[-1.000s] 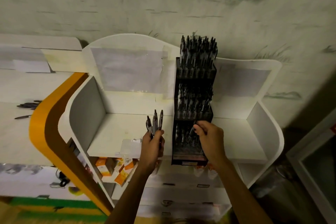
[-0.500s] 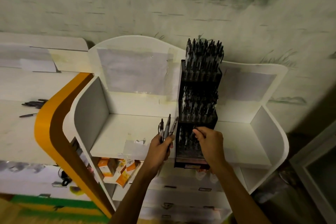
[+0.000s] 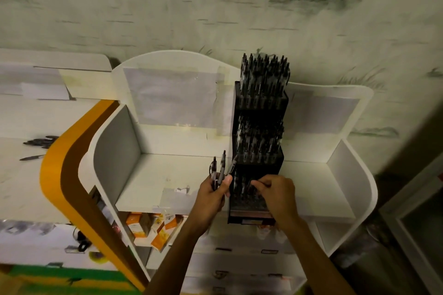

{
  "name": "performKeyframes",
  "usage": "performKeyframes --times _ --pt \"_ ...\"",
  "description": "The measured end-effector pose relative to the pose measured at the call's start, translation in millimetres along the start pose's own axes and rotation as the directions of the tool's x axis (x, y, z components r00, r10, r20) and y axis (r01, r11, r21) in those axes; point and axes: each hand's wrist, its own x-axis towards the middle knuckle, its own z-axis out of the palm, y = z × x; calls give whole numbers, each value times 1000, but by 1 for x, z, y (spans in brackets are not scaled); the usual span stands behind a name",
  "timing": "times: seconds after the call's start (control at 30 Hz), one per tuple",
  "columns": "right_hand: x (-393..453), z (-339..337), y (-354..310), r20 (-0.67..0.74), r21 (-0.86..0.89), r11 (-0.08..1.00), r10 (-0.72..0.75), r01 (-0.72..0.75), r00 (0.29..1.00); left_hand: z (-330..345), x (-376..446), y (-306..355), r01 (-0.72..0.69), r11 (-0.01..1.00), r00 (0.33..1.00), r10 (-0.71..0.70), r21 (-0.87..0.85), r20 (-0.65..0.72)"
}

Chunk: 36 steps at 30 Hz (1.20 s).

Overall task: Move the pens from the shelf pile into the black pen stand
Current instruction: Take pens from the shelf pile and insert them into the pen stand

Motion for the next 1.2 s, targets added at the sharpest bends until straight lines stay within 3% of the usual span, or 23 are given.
performKeyframes --times 0.17,0.3,0.47,0.6,0.83,0.9,1.0,1.13,1.2 --pt "7 -17 -29 119 392 915 54 -97 991 6 0 4 -63 997 996 61 35 68" --pt "12 -26 -44 207 563 806 77 -183 975 11 2 3 -89 994 991 82 62 106" --pt "15 -33 -45 316 596 753 100 -279 944 16 4 4 -92 993 988 83 68 127" --pt "16 -39 -39 328 610 734 107 -297 939 12 3 5 -32 999 991 32 -1 129" --pt "25 -51 -33 321 635 685 186 -357 929 -1 12 3 14 999 996 -17 38 92" --pt "25 -53 -28 338 562 774 108 -293 935 -2 13 4 14 998 998 -17 55 63" --pt "26 -54 -22 370 347 936 -78 -60 926 0 15 4 -27 995 999 23 96 42" --pt "26 -46 -20 361 73 962 -271 262 892 2 16 2 -69 988 997 64 135 35" --pt "26 -42 -18 330 -27 944 -302 329 894 2 17 1 -66 987 998 63 146 23"
